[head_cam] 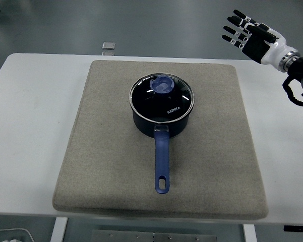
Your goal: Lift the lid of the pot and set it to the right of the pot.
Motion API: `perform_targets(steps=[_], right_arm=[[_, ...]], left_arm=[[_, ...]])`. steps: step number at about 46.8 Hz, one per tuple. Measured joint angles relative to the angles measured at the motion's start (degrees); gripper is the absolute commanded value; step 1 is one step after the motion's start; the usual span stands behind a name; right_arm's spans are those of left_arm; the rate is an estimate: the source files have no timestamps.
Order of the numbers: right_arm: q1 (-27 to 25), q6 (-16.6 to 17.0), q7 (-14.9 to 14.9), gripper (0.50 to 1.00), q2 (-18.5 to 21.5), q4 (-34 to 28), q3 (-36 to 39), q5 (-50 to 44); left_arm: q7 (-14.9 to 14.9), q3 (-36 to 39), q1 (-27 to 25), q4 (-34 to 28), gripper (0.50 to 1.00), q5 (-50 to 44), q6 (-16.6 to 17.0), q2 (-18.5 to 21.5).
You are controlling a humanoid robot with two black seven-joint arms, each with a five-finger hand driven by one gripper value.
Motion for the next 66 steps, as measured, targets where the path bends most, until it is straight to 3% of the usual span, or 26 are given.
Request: perform_targets(steps=[32,50,66], right_arm=[[1.21,0.0,0.1,0.919,-1.05,0.0,-0.28,-2.18],[1.67,1.18,0.08,0.921,-0.1,0.08,-0.2,-9.02],[5.55,0.98,0.15,0.921,0.0,0.09,-1.08,-16.58]], left_arm=[[-0.08,0.0,-0.18,0.16,1.0,0.0,0.08,0.0],[-0.07,0.0,-0.18,0.18,1.0,-0.01,0.09,0.0],[-0.08,0.0,-0.18,0.18,1.0,-0.03,0.09,0.0]])
